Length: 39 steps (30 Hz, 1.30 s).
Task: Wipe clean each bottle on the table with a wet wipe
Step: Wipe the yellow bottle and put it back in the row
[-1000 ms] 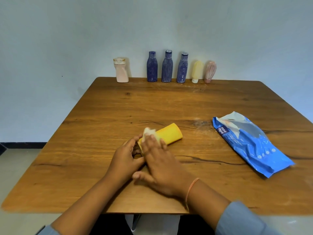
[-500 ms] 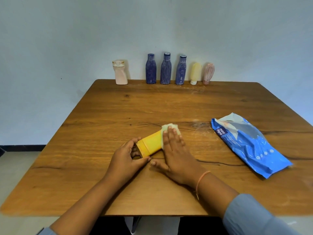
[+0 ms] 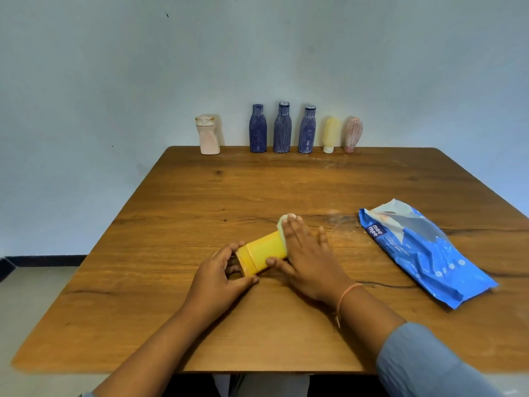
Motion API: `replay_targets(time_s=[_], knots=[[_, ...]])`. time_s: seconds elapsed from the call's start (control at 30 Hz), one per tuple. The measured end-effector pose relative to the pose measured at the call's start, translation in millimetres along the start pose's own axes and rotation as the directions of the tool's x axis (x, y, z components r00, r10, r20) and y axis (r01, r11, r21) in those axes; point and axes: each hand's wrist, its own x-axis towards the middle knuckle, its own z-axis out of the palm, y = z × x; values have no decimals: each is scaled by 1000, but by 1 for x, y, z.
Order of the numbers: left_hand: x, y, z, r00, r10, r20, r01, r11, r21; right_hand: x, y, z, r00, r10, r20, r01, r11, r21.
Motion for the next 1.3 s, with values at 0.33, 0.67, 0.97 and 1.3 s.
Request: replay_targets(time_s=[0.33,0.67,0.97,1.3], knots=[[-8,6,-3,979,176,-99,-134,933,334,5,-6,-23,939,222,-261,-3,767,642],[6,71,-1,995,103,8,-103,989,105,-10,-56,-71,848,-308,-432,418,889,188],[-7,68,0,960,220,-171,-234,970,-65,-15,-56,-64,896,-54,-440,348,701,622],[-5,62,-3,958,178,-225,-147,978,150,-26,-74,-54,824,-278,-494,444,858,259]])
